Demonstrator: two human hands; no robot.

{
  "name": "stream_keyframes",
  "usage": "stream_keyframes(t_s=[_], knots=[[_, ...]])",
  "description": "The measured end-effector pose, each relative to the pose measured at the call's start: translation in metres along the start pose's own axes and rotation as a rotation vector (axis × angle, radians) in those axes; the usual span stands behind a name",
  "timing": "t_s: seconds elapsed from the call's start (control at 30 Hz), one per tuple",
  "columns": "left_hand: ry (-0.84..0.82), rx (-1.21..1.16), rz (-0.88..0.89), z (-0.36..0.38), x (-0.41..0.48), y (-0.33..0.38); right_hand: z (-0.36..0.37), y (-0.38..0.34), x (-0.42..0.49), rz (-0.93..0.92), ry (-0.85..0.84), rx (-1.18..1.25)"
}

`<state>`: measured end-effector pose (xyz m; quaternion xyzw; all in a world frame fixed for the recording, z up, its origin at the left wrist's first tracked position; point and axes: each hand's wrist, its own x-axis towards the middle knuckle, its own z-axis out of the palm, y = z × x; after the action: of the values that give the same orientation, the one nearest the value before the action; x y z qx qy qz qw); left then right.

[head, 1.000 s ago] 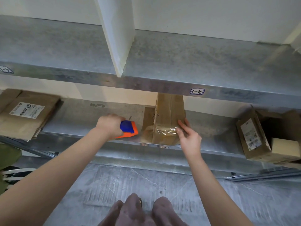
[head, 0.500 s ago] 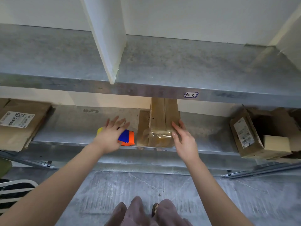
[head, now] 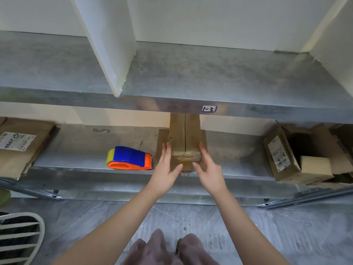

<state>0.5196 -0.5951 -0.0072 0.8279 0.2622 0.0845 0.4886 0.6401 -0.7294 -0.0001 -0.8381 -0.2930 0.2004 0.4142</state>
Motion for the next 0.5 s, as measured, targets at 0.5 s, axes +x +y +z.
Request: stream_keyframes(t_s=[0.5], knots=[[0.096, 0.237, -0.129, -0.013, 0.032, -0.003, -0.001, 0.006, 0.027, 0.014, 0.077, -0.052]])
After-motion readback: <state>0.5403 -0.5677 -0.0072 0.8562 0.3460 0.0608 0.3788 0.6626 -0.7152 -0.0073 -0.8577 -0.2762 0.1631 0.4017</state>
